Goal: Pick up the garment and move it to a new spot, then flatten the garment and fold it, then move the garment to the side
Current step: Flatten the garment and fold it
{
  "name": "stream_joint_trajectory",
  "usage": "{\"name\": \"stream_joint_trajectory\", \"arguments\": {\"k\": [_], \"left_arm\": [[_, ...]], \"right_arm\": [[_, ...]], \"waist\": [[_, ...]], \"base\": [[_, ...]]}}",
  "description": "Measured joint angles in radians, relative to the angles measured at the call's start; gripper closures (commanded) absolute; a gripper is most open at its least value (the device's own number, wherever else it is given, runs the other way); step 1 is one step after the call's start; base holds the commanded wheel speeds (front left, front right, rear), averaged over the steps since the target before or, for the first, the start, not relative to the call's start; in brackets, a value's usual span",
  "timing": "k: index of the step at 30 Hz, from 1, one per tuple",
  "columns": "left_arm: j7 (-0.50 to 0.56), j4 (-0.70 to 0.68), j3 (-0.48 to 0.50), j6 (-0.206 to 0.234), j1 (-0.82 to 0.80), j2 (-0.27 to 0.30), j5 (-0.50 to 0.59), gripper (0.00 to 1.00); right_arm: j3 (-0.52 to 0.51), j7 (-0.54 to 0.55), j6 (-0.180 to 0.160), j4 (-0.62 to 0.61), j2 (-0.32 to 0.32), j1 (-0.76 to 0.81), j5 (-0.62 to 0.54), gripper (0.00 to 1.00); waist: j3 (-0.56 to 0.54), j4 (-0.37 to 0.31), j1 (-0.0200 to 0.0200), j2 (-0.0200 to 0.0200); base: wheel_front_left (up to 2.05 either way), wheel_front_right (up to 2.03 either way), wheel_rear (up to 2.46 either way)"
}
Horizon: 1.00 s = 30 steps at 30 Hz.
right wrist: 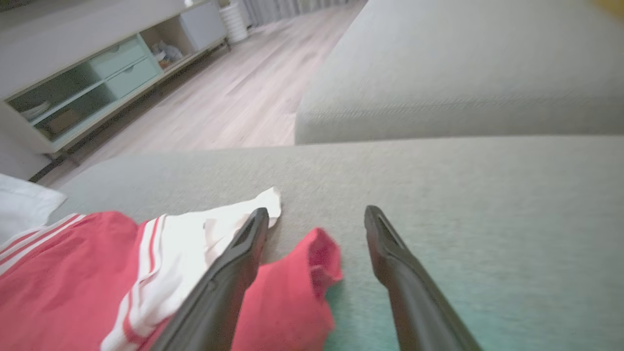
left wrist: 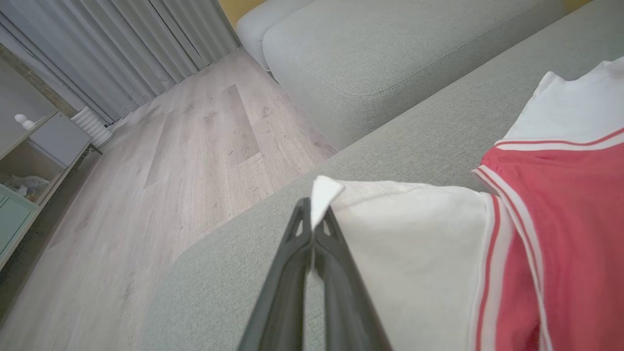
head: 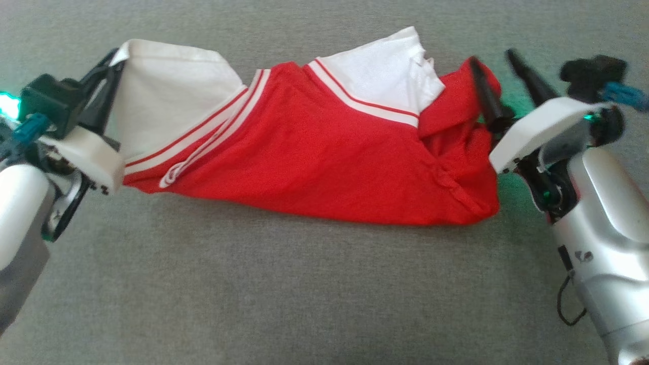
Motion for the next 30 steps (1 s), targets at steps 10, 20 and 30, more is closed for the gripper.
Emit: {"name": "stream_joint_trajectory", "arguments": {"k": [10, 20, 30], "left_arm": [[-0.061, 0.089, -0.021, -0.042, -0.055, -0.045, 0.008, 1.0], [-0.283, 0.013, 0.127, 0.058, -0.259, -0.123, 0.087, 1.0], [-0.285, -0.062, 0.117, 0.034, 0.246, -0.146, 0.035, 1.0]], "right_arm": [[0.129, 0.034, 0.0, 0.071, -0.1, -0.06, 0.178, 1.0], [-0.03, -0.305, 0.0, -0.005, -0.195, -0.222, 0.114, 1.0], [-0.125, -0.239, 0.0, -0.161, -0.222, 0.352, 0.155, 1.0]], "waist": [[-0.005, 0.021, 0.0, 0.0], [-0.108, -0.039, -0.0003, 0.0], [-0.176, -0.086, -0.0004, 0.0001]], "base": [[0.0, 0.0, 0.0], [0.0, 0.0, 0.0], [0.0, 0.0, 0.0]]}}
